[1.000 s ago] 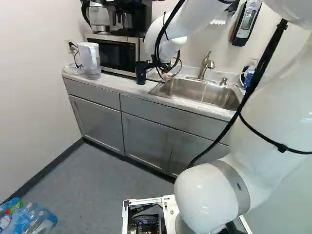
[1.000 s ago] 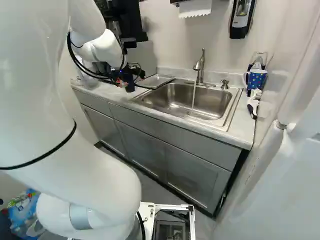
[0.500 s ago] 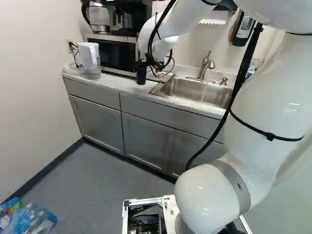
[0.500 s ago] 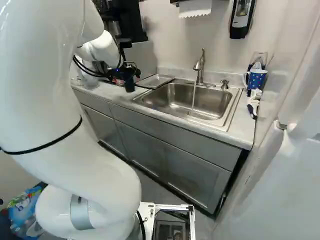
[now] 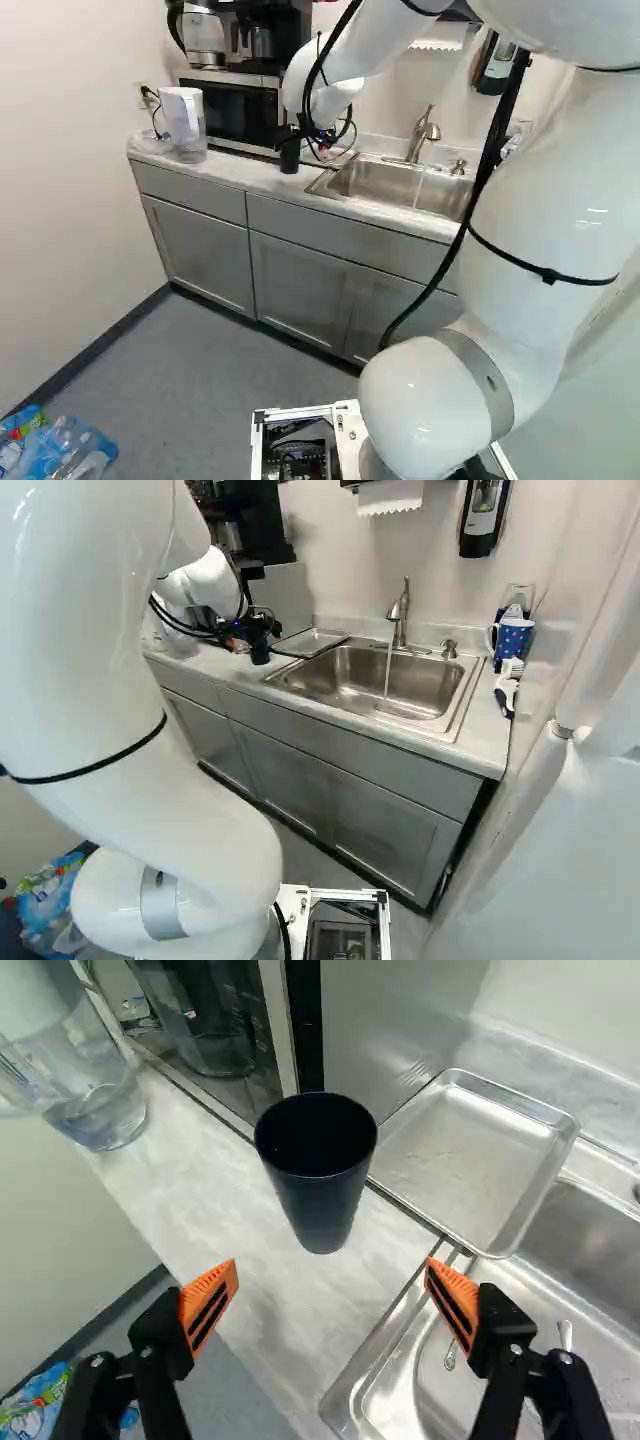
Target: Rinse the cup and place it in the tray
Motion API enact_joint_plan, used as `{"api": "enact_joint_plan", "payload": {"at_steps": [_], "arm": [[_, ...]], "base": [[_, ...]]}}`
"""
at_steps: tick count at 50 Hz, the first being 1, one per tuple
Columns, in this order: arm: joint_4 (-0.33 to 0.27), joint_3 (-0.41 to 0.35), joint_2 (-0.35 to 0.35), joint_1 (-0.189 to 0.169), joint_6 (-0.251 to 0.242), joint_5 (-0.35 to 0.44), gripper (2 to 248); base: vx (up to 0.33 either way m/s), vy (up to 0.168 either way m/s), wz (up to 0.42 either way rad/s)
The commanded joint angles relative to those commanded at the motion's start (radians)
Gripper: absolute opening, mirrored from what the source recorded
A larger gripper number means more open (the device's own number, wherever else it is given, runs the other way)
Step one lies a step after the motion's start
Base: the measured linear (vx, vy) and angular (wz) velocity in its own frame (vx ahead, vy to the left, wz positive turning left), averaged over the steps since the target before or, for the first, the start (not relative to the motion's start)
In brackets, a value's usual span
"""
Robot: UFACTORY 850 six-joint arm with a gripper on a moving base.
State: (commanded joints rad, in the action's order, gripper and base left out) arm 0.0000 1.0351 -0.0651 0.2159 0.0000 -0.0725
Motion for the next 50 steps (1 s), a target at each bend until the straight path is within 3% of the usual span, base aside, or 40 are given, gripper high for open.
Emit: {"api": "enact_joint_plan", "payload": {"at_steps": [50], "arm": [[0.0, -0.059, -0.052, 0.005, 0.0, 0.29, 247]], "base": [[0.0, 0.0, 0.0]]}}
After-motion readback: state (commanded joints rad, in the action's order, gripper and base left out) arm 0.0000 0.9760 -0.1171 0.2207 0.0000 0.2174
